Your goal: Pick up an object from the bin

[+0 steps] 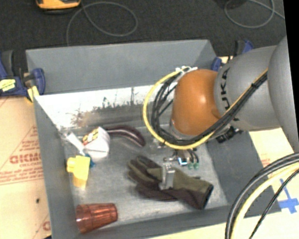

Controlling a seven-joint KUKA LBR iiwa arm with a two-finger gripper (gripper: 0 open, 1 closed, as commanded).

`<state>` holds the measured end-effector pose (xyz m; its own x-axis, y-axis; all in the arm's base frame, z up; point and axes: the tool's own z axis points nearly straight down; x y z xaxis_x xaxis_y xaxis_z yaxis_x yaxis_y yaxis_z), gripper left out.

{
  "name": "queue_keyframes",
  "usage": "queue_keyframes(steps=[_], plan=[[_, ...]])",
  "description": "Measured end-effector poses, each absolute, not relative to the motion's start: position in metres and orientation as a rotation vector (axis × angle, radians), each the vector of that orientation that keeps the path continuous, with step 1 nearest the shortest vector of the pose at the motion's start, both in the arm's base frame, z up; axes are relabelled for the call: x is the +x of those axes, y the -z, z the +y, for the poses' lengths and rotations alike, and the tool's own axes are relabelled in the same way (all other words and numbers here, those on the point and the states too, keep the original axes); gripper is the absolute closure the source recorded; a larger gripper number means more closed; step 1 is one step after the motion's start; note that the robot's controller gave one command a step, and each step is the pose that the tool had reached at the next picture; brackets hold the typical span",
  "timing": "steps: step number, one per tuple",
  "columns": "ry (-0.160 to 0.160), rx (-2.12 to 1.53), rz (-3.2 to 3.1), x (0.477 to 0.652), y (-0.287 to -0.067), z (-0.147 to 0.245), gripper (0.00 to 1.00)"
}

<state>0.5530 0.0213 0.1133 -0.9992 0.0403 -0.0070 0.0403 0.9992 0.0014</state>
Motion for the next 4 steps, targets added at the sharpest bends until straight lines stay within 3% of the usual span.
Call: queue_keyframes(steps=[1,2,3,4], plan=[[0.002,-0.043,3.133,0.548,-0.136,0.016,0.0],[-0.002,0.21,3.121,0.523,-0.074,0.05,1.0],[-0.002,0.211,3.12,0.523,-0.075,0.05,1.0],[-0.003,0.241,3.117,0.528,-0.123,0.055,1.0]])
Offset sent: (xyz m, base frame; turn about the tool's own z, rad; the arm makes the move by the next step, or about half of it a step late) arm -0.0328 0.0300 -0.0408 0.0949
